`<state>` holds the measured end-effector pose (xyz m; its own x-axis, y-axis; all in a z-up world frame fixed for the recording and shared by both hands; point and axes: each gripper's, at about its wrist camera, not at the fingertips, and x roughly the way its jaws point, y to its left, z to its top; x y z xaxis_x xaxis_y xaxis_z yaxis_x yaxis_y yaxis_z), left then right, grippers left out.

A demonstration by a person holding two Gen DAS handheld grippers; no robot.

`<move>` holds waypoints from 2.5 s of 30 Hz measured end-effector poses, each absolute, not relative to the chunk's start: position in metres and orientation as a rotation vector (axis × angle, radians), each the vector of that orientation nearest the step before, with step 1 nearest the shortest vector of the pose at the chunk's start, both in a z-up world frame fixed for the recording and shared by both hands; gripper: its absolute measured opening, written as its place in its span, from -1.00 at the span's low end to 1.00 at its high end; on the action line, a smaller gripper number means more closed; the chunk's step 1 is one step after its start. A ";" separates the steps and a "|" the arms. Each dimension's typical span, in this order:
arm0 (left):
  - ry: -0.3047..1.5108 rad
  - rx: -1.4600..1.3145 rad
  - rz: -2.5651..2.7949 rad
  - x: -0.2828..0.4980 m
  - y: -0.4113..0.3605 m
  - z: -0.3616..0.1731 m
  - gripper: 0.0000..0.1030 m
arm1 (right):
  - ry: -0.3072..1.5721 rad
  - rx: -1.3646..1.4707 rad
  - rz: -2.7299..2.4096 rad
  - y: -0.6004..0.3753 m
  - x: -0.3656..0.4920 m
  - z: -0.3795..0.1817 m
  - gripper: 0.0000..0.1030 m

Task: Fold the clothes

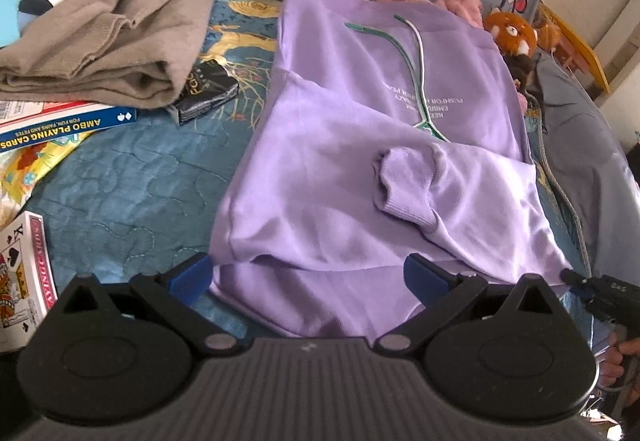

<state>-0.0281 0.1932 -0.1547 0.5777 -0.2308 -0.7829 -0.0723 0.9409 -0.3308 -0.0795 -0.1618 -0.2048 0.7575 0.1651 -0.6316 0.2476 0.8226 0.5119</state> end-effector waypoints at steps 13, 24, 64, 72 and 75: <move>0.756 0.136 -0.503 -0.044 0.060 -0.126 0.99 | 0.645 0.716 0.099 -0.149 -0.080 -0.155 -0.78; 0.584 0.438 -0.710 -0.057 -0.060 -0.112 0.99 | 0.696 0.690 0.203 -0.120 -0.067 -0.128 -0.78; 0.550 0.097 -0.521 -0.025 -0.043 -0.099 -0.90 | 0.663 0.407 0.008 -0.186 0.116 -0.099 0.19; 0.553 0.031 -0.516 -0.023 -0.020 -0.102 -0.90 | 0.775 0.405 -0.076 -0.182 0.237 -0.112 0.18; 0.555 -0.003 -0.516 -0.021 -0.010 -0.102 -0.90 | 0.826 0.490 -0.088 -0.183 0.256 -0.121 -0.55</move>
